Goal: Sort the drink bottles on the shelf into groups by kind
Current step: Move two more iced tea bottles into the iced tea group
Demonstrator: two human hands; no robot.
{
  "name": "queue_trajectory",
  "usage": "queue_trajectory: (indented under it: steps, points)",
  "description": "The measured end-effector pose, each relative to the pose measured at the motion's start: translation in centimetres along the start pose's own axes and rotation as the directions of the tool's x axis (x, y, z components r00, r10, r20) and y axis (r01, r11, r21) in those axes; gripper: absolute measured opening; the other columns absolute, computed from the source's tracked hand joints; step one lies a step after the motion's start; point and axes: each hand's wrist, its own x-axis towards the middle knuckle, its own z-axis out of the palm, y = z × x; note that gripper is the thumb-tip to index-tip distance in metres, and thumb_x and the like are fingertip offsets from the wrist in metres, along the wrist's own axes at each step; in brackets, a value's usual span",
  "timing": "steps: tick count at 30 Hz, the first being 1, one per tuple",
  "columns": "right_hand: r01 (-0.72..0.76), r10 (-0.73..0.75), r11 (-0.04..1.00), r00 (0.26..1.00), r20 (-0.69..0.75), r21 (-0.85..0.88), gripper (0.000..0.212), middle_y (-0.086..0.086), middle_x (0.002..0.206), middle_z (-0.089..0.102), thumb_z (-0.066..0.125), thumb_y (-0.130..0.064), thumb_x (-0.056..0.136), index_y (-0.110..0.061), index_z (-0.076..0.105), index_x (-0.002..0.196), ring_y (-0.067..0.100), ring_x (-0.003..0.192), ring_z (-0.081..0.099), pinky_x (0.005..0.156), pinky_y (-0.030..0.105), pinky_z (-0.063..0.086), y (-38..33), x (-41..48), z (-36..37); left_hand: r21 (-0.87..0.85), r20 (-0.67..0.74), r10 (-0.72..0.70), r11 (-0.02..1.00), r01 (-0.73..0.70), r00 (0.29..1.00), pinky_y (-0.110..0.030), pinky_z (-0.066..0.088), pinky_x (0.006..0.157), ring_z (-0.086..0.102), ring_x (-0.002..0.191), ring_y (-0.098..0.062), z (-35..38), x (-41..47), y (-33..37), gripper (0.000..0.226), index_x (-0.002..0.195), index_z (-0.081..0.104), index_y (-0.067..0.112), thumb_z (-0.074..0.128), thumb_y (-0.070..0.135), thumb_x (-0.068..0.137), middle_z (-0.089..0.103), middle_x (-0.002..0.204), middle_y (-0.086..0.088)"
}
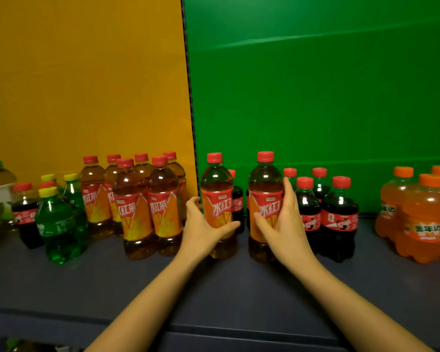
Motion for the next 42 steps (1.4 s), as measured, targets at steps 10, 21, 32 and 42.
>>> queue_trajectory:
  steps: [10, 21, 32, 42]
  points:
    - [-0.081, 0.070, 0.992, 0.991, -0.116, -0.093, 0.092, 0.009, 0.145, 0.034, 0.072, -0.016, 0.075, -0.014, 0.011, 0.145, 0.022, 0.130, 0.039, 0.102, 0.031, 0.034, 0.1, 0.1, 2.5, -0.177, 0.203, -0.004, 0.983, 0.041, 0.979, -0.029, 0.047, 0.090, 0.055, 0.108, -0.013, -0.2, 1.0, -1.1, 0.067, 0.118, 0.038, 0.021, 0.080, 0.022, 0.066, 0.057, 0.113, 0.003]
    - [-0.118, 0.118, 0.992, 0.993, -0.001, 0.034, 0.076, 0.000, 0.118, 0.058, 0.075, -0.037, 0.067, -0.021, 0.034, 0.129, 0.017, 0.108, 0.058, 0.093, 0.040, 0.048, -1.5, -1.9, 2.5, -0.207, 0.283, 0.083, 0.978, -0.024, 0.955, -0.016, 0.050, 0.085, 0.057, 0.107, 0.002, -4.0, -3.1, -0.4, 0.065, 0.121, 0.038, 0.032, 0.077, 0.029, 0.069, 0.057, 0.118, 0.013]
    - [-0.069, 0.027, 0.953, 0.989, 0.144, 0.295, 0.069, -0.019, 0.108, 0.058, 0.069, -0.040, 0.061, -0.028, 0.037, 0.121, -0.006, 0.098, 0.059, 0.082, 0.018, 0.045, -8.3, -2.8, 6.3, -0.194, 0.136, 0.094, 0.979, -0.067, 0.986, -0.013, 0.050, 0.082, 0.059, 0.104, 0.006, -12.7, -7.1, -1.3, 0.065, 0.122, 0.041, 0.037, 0.077, 0.032, 0.068, 0.061, 0.115, 0.016]
    - [-0.111, 0.056, 0.925, 0.986, 0.158, 0.363, 0.064, -0.013, 0.113, 0.058, 0.074, -0.030, 0.067, -0.030, 0.038, 0.119, 0.004, 0.105, 0.059, 0.094, 0.034, 0.049, -14.2, -3.0, 17.9, -0.156, 0.083, 0.039, 0.987, -0.026, 0.996, -0.023, 0.051, 0.084, 0.062, 0.098, 0.004, -25.2, -3.8, -7.6, 0.067, 0.118, 0.046, 0.034, 0.078, 0.043, 0.060, 0.064, 0.111, 0.013]
